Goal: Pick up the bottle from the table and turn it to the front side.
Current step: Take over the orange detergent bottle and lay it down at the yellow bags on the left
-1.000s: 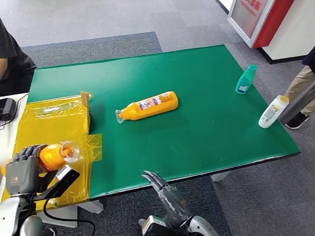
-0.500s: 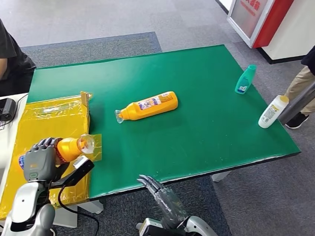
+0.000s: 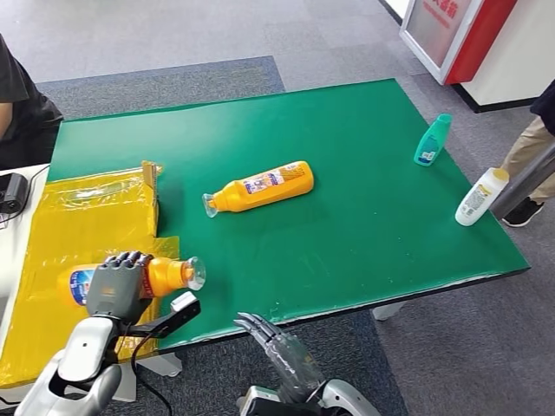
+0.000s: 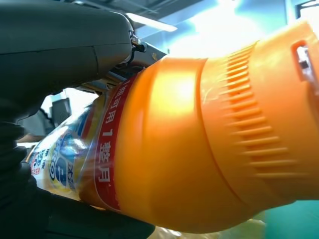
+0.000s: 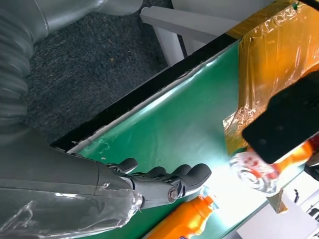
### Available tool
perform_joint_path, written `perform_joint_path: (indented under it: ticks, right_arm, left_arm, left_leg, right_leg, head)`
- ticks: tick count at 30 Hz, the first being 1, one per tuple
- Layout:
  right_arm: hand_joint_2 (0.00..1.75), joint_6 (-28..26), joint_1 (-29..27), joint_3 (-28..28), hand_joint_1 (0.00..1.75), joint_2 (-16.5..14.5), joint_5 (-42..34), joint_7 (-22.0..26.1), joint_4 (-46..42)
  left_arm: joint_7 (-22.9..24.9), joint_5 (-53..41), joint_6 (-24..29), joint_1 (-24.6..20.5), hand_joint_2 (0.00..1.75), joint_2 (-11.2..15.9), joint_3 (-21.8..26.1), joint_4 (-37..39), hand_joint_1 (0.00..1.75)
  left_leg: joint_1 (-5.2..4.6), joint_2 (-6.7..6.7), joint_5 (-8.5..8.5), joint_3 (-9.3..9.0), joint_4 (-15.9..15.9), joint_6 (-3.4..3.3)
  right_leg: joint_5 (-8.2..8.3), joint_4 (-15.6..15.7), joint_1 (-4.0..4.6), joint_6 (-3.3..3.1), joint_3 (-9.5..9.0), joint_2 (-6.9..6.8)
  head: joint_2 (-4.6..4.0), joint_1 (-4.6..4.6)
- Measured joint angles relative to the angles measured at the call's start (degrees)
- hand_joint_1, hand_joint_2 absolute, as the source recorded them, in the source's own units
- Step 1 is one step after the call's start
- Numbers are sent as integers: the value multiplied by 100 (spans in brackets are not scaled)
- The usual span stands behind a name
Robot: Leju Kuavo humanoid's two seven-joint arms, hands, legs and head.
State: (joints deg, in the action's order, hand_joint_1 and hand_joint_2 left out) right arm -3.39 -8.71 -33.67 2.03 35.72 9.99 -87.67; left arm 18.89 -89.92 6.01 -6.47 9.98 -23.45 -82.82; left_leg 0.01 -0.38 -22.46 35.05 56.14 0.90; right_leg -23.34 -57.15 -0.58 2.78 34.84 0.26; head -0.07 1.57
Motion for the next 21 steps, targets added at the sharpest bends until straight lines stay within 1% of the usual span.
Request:
perform_joint_path:
  ticks: [2, 3, 7, 8, 10, 11, 12, 15, 21]
  right_arm:
    - [175, 0, 9, -8, 0, 0, -3, -1, 5]
    - [175, 0, 12, -10, 0, 0, -5, -2, 7]
    - [175, 5, 14, -11, 0, 0, -16, -22, 10]
    - [175, 8, 14, -11, 0, 0, -20, -26, 13]
    - [175, 13, 14, -13, 0, 1, -28, -26, 22]
    - [175, 13, 13, -13, 0, 2, -32, -26, 26]
    - [175, 12, 13, -13, 0, 2, -34, -26, 29]
    - [175, 11, 13, -19, 0, 5, -51, -30, 34]
    - [175, 11, 12, -30, 0, 21, -70, -59, 36]
  left_arm:
    - [1, 0, -4, -35, 175, 14, -120, 49, 136]
    - [15, 0, -9, -50, 175, 24, -179, 68, 130]
    - [225, 0, -50, -94, 175, 101, -453, 136, 95]
    - [275, 0, -47, -101, 175, 125, -515, 155, 78]
    - [338, 0, -23, -108, 175, 165, -598, 188, 28]
    - [362, 0, -14, -109, 175, 177, -617, 197, 9]
    - [381, 0, -13, -110, 175, 186, -625, 201, 0]
    - [413, 0, -43, -99, 175, 193, -570, 200, 0]
    - [398, -2, -84, -62, 175, 148, -255, 178, 0]
  left_leg:
    - [0, 0, 0, 0, 0, 0]
    - [0, 0, 0, 0, 0, 0]
    - [1, 0, 0, 0, 0, 1]
    - [2, 0, 0, 0, 0, 1]
    - [2, 0, 0, 0, 0, 1]
    - [2, 0, 0, 0, 0, 1]
    - [2, 0, 0, 0, 0, 1]
    - [2, 0, 0, 0, 0, 1]
    - [1, 0, 1, 0, 0, 1]
  right_leg:
    - [0, 0, 0, 0, 0, 0]
    - [0, 0, 0, 0, 0, 0]
    - [-1, 0, 1, -1, 2, 0]
    - [-1, 0, 2, -1, 2, 0]
    - [-1, 0, 2, -1, 2, 0]
    - [-1, 0, 2, -1, 2, 0]
    - [-1, 0, 2, -1, 1, 0]
    - [-1, 0, 1, -1, 1, 0]
    - [-1, 0, 1, -1, 0, 0]
  head:
    - [0, 0]
    - [0, 0]
    - [0, 0]
    - [0, 0]
    - [0, 0]
    - [0, 0]
    - [0, 0]
    - [0, 1]
    - [0, 0]
